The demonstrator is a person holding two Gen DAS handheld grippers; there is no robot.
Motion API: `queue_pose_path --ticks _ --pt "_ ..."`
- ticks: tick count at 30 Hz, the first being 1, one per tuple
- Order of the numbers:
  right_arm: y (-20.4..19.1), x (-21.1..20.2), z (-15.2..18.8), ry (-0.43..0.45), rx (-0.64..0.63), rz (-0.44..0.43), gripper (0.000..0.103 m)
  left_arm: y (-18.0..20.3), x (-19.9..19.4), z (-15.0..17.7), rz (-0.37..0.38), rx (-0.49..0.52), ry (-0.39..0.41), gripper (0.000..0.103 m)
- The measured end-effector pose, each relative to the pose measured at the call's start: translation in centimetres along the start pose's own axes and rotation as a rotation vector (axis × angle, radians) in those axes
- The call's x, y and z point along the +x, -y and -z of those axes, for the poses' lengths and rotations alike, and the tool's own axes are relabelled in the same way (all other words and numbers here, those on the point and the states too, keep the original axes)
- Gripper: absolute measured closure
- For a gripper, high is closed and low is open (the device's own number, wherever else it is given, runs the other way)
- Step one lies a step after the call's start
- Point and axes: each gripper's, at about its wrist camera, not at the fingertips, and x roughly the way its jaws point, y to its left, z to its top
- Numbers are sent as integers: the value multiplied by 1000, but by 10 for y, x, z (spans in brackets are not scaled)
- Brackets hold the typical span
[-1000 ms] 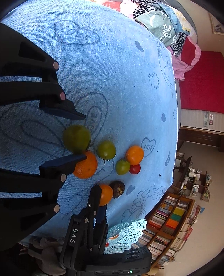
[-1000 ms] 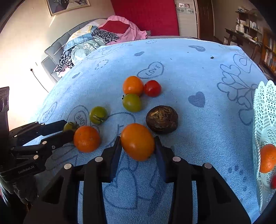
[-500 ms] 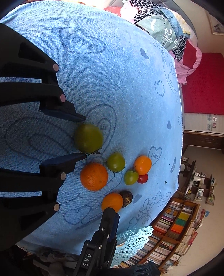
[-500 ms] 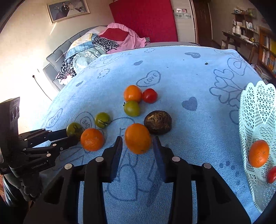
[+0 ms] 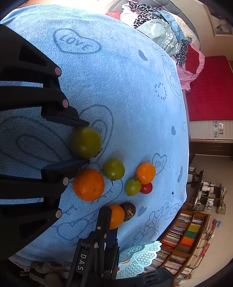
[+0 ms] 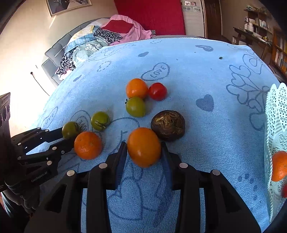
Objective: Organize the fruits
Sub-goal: 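Carry the green tomato with the left tool while the right tool carries the orange tomato to the basket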
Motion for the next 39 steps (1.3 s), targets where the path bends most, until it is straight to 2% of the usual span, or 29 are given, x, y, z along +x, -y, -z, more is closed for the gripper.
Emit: queue_pose_path --ticks 9,21,30,39 --pt "0 -21 3 54 2 -8 67 -5 -15 -6 -42 -47 34 68" --pt "20 -88 -1 199 49 -8 67 36 -53 -27 -90 15 146 68" --pt "66 -146 1 323 133 77 67 84 -67 -53 -81 66 218 68" --pt "130 -179 13 382 275 166 67 143 -61 -76 -36 128 246 68"
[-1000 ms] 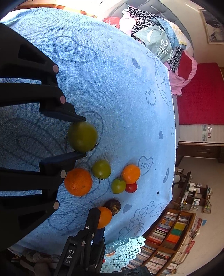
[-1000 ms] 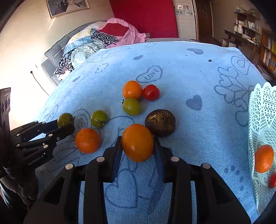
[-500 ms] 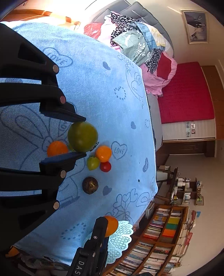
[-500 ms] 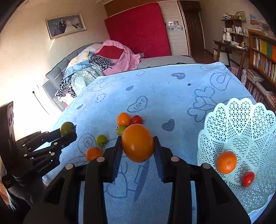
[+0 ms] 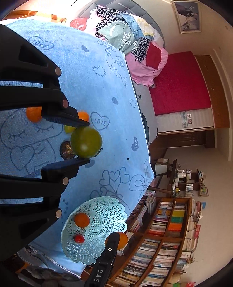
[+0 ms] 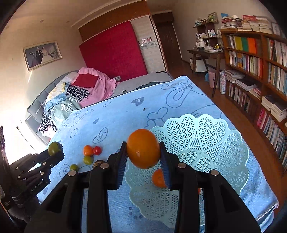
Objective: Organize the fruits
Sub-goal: 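Carry the green tomato with the left tool while the right tool carries the orange tomato to the basket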
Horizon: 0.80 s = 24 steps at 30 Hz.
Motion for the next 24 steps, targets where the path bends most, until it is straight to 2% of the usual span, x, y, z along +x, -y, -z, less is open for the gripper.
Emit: queue_pose_path --ticks 5,14,24 --pt "23 -5 -9 30 38 47 67 33 8 -13 28 51 21 68" --pt "52 3 -11 15 109 95 67 84 31 -26 93 127 21 68" --pt "72 9 -10 13 146 156 67 117 54 -30 146 172 -2 68"
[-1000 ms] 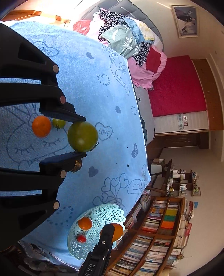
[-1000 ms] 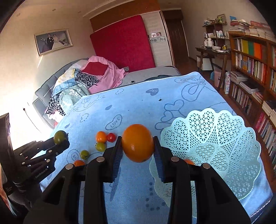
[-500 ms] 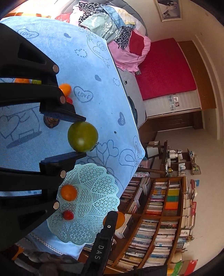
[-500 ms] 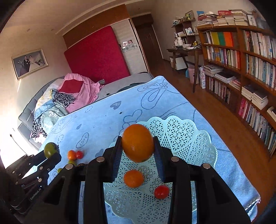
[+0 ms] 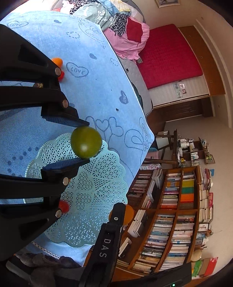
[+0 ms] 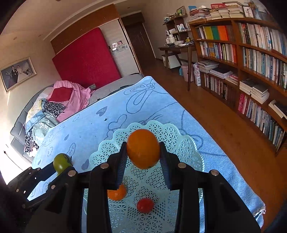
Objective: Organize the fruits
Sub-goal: 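Carry the green tomato with the left tool while the right tool carries the orange tomato to the basket, then open the left tool into the basket while the right tool releases the orange tomato there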
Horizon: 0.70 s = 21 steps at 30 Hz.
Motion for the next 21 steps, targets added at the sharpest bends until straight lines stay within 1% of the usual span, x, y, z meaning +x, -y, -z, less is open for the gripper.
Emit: queue_pose_path --ticks 8,12,14,16,18,21 --pt "10 5 -2 -4 22 24 65 16 14 -7 41 15 -6 68" --pt "12 1 -4 17 30 38 49 19 17 -6 63 14 -13 67" --pt "13 -1 -5 26 31 42 46 19 19 -5 69 14 -15 67" --pt "12 -2 -5 29 27 45 46 19 20 -5 65 12 -15 62" --pt "12 -1 -4 28 28 39 45 18 19 -5 59 9 -9 46" --pt "11 -1 -4 28 23 42 45 16 17 -5 53 5 -1 41"
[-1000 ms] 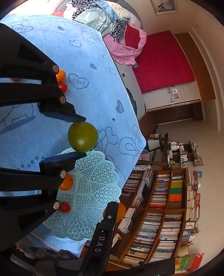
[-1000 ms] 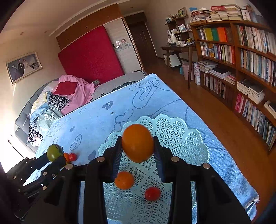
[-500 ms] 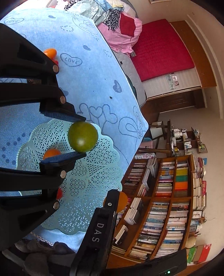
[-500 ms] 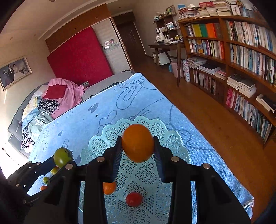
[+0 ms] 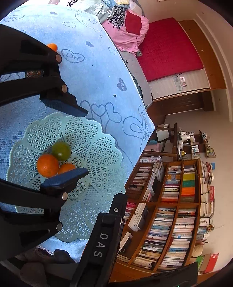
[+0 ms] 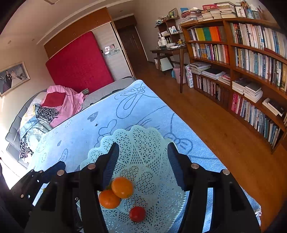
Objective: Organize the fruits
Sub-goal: 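Open the left tool into the basket while the right tool releases the orange tomato there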
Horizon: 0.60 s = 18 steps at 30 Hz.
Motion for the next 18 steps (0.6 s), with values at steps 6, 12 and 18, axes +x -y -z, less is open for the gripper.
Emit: queue_pose_path --ticks 6,12,18 --pt "-3 -2 0 6 -4 -5 45 -5 -4 0 -18 -8 13 35" --pt "-6 -10 0 40 -14 -3 32 -10 -9 2 -45 -15 17 27" --pt "-9 -18 -1 66 -11 -12 24 -16 -16 4 -83 -16 31 21"
